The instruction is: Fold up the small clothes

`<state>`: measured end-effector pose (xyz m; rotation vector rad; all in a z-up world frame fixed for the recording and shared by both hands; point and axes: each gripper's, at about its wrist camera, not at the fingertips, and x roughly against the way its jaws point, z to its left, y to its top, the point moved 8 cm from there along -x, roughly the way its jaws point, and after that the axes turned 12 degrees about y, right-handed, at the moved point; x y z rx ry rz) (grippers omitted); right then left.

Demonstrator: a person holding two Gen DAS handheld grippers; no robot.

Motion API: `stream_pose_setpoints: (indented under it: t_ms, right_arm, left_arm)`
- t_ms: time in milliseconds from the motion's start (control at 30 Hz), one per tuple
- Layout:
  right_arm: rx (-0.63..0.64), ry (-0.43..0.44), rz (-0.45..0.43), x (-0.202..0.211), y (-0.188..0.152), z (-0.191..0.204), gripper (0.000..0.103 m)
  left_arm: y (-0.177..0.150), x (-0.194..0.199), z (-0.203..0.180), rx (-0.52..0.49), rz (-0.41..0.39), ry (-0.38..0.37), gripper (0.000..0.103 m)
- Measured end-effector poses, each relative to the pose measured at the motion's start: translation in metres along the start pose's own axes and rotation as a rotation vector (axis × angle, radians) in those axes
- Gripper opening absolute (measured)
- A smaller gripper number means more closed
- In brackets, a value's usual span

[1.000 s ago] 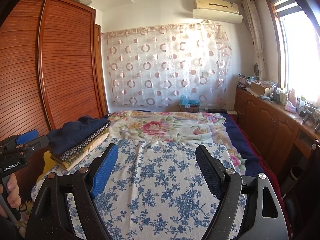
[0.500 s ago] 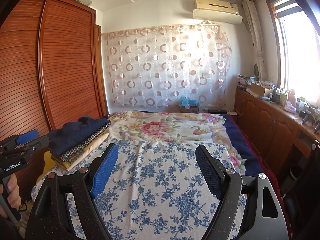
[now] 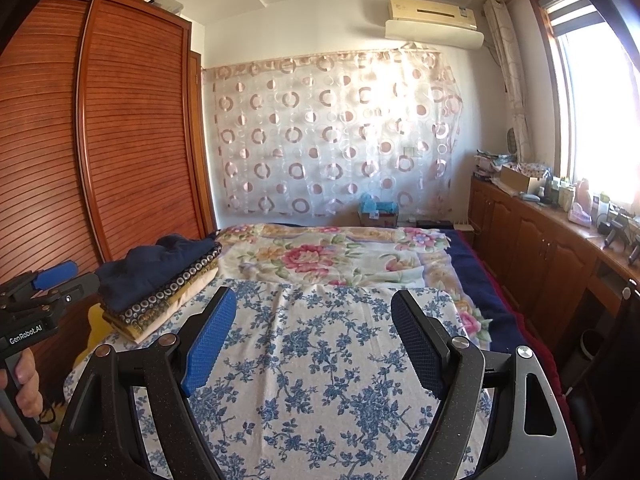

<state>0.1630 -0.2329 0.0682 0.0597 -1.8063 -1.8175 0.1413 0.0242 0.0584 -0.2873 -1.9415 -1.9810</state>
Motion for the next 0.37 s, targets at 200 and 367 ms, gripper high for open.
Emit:
stream_pose_setpoints:
  t_ms: [200,367]
  right_arm:
    - [0.0,0.0,-0.002,0.0002,0.0009,0.0005,0.082]
    - [-0.001,-0.003,-0.005,0.0007,0.0034,-0.0001,0.082]
  left_arm:
    - [0.0027,0.0022,-0.0009,-0.001,-0.002,-0.001,0.063]
    - [0.0032,0.0029,-0.0016,0.001,-0.002,-0.001,0.063]
